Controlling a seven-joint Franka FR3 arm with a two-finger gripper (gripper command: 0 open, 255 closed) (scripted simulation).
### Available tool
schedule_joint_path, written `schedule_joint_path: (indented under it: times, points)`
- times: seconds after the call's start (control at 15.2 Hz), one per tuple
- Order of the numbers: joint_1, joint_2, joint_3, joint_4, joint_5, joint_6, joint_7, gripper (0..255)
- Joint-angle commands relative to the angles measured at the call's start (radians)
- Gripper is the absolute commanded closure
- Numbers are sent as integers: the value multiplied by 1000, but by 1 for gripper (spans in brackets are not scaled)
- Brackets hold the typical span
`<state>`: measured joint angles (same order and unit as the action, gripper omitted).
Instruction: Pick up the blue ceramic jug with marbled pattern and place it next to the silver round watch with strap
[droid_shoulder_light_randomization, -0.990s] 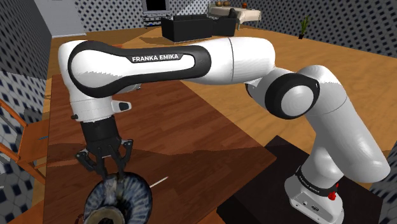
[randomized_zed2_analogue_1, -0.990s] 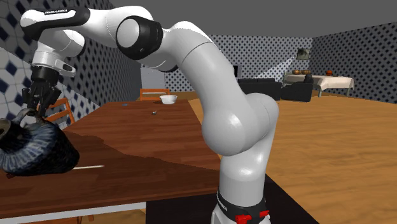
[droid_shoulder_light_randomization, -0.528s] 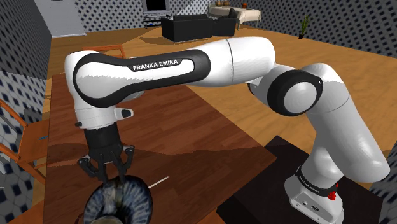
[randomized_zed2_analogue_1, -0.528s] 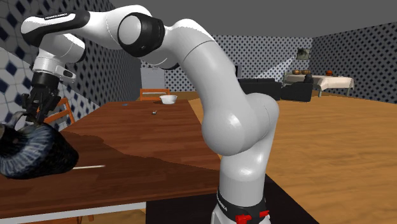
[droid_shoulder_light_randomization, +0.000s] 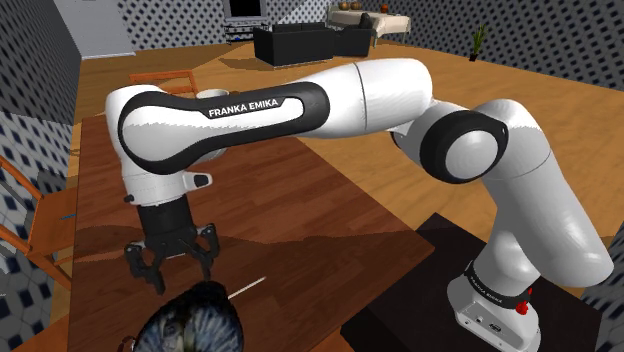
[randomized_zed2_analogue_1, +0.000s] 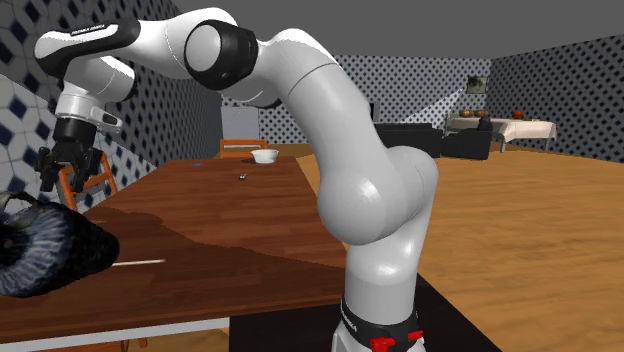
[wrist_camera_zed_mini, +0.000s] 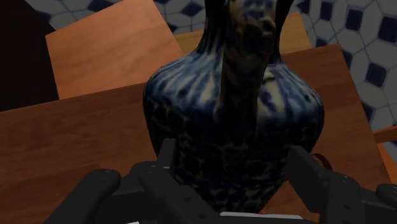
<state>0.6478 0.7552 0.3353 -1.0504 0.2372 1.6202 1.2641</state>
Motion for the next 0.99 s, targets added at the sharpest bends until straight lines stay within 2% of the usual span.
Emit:
schedule_joint_path:
  times: [0.0,0.2,0.46,0.92]
  points:
    - [-1,3,-3,-2,-6,0,-2,0]
    - [5,15,-3,15,-8,-3,2,0]
    - [16,109,-8,294,-27,-189,32,0]
    - [16,109,-7,294,-27,-189,32,0]
